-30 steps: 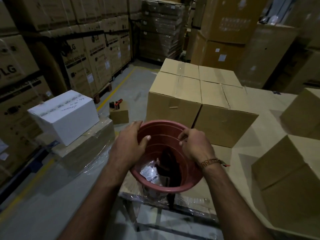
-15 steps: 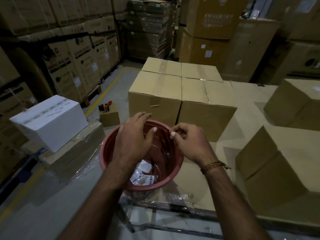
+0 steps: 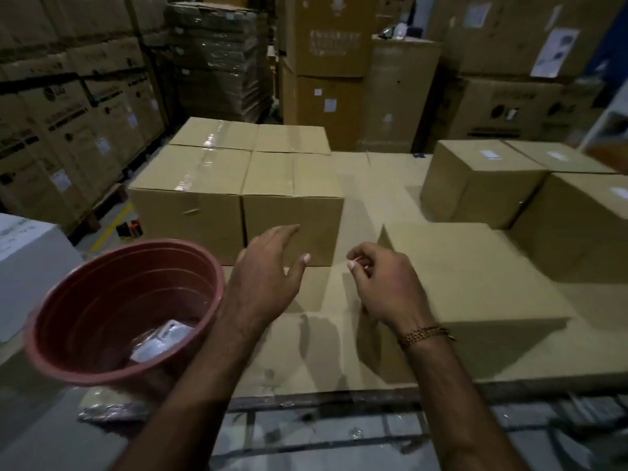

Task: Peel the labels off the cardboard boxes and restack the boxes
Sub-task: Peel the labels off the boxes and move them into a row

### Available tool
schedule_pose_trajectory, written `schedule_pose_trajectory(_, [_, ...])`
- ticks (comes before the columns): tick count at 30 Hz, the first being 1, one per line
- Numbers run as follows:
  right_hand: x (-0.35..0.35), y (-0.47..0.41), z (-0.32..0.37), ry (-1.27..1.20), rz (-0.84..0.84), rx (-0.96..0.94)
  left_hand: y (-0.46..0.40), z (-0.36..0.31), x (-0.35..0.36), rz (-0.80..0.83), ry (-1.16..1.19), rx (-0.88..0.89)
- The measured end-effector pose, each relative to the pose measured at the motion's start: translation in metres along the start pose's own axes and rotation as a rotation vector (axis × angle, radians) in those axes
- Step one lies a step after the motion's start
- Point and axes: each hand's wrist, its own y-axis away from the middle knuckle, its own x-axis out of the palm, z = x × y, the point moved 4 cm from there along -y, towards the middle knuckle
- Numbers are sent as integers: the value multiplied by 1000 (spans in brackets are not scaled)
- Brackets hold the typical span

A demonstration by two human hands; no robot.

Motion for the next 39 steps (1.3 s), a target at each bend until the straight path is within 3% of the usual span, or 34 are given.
schedule_pose_trajectory(6, [-46,17,-84,582,91,156,3,-64,60,54,42,-54])
schedule_pose_trajectory(11, [-54,32,-117,558,206,296,1,-89,97,81,72,-183])
schedule_pose_trajectory(19, [-62,15,-131,584,321,196,-11,-90,124,94,103,-252])
schedule_pose_trajectory(28, [-121,-23,-213,277,347,95,-59,-104,183,233,141,-158])
schedule_pose_trajectory(33, [-137,-14,-258,424,66,234,-73,-105,237,353,194,-141])
schedule_pose_trajectory(36, [-142,0,-281,159,-130,397,-77,-104,259,415,188,-111])
schedule_pose_trajectory(39, [-133,3,-307,-150,-99,487,-76,-104,281,507,230,-96])
